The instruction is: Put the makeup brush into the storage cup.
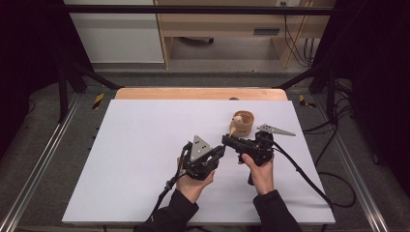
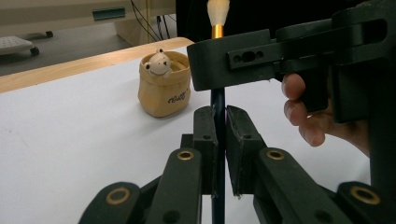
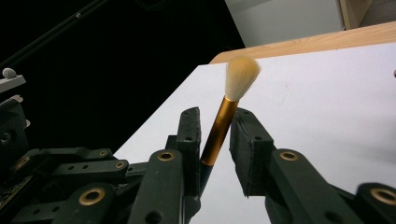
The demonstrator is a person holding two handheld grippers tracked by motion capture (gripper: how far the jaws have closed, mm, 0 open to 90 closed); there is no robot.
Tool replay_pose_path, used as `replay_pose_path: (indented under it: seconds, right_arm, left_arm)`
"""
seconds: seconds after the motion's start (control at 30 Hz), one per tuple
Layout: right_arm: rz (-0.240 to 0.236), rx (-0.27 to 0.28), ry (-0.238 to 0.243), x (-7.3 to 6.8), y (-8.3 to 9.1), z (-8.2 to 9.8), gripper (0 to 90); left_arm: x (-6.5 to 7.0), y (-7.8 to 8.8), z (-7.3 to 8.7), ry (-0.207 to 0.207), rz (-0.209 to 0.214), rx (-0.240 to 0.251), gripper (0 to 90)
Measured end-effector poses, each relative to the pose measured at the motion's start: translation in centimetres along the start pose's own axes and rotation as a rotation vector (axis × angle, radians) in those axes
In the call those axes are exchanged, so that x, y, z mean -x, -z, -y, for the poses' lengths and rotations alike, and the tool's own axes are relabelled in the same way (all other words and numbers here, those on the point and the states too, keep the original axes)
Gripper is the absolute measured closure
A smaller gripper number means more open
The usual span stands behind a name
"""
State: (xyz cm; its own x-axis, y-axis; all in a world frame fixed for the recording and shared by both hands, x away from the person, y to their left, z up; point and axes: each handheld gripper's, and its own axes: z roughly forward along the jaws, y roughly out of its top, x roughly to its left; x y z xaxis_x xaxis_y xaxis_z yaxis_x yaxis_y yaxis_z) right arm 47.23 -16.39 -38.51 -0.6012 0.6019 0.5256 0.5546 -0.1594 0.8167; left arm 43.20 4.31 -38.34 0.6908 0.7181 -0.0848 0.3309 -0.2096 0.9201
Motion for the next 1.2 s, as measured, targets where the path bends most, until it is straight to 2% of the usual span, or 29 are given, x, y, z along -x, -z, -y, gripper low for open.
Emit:
replay_pose_path:
  seconds: [0.33, 0.6, 0.83, 0.9, 0.97, 1.0, 1.07, 1.2]
  right_arm:
    - [-0.032, 0.002, -0.019, 0.1, 0.1, 0.0, 80.7]
    - [-0.056, 0.009, -0.013, 0.0, 0.2, -0.1, 83.2]
    - [-0.070, 0.013, -0.001, -0.1, 0.4, -0.1, 83.6]
    - [-0.064, 0.017, 0.003, -0.1, 0.6, -0.2, 83.6]
    - [-0.055, 0.029, 0.020, -0.1, 0.7, -0.3, 83.6]
    - [-0.036, 0.040, 0.037, -0.1, 1.0, -0.5, 83.5]
    - [-0.031, 0.044, 0.042, 0.0, 1.1, -0.6, 83.5]
    - [-0.005, 0.059, 0.062, 0.1, 1.5, -0.9, 83.5]
  left_arm:
    - [0.1, 0.0, 0.0, -0.002, 0.001, 0.002, 83.1]
    - [0.1, 0.0, 0.0, 0.000, 0.007, 0.004, 83.0]
    - [-0.1, 0.1, -0.1, 0.010, 0.037, 0.010, 82.3]
    - [-0.3, 0.2, -0.1, 0.005, 0.037, 0.008, 78.4]
    - [-0.5, 0.3, -0.2, 0.007, 0.065, 0.013, 75.5]
    - [-0.7, 0.5, -0.2, -0.002, 0.067, 0.016, 72.2]
    - [-0.8, 0.6, -0.2, -0.005, 0.070, 0.018, 70.8]
    - [-1.5, 1.1, -0.4, -0.023, 0.069, 0.016, 62.1]
